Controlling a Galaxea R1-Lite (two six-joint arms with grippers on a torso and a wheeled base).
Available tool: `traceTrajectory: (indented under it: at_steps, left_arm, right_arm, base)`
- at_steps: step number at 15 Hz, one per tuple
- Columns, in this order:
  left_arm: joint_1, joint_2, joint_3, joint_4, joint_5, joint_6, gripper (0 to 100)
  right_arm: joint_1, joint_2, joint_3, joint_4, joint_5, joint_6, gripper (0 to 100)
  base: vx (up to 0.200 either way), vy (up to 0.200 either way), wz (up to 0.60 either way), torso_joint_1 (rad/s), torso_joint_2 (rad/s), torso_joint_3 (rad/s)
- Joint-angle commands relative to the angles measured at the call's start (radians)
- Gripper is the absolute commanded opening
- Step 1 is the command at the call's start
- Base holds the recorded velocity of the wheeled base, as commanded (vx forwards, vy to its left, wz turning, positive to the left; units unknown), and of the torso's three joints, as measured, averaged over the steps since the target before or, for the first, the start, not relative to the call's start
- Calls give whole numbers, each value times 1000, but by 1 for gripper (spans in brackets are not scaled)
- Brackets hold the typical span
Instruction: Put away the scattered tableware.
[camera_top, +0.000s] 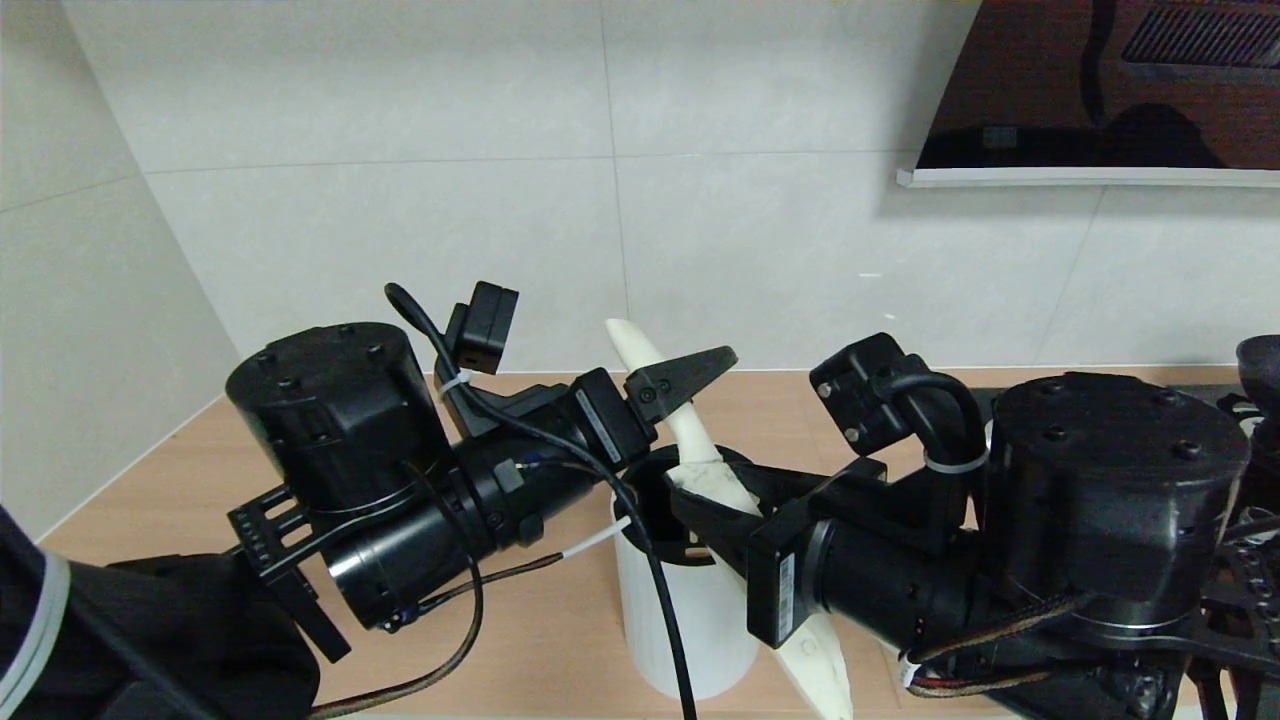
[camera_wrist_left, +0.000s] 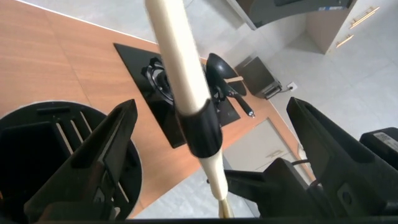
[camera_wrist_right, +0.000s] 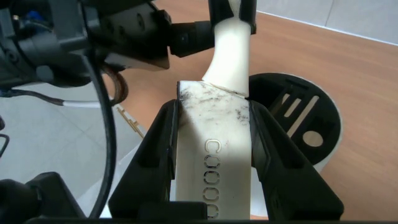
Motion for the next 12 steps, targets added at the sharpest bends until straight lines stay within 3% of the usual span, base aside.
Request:
traceTrajectory:
  at_steps: [1,3,4,12]
  left_arm:
    - [0,0,0,1,0,0,100]
    - [0,2,0,-1,0,0,100]
    - [-2,2,2,1,0,0,0]
    - [-2,0,3,1,-3,0,0]
  right_arm:
    - [1,1,1,0,0,0,0]
    - [1,1,1,0,0,0,0]
    - [4,1,2,0,0,0,0]
    - [3,-2,2,-1,-17,-2,0]
  base:
    - [0,0,0,0,0,0]
    - [0,0,0,0,0,0]
    - [0,0,0,0,0,0]
    - [0,0,0,0,0,0]
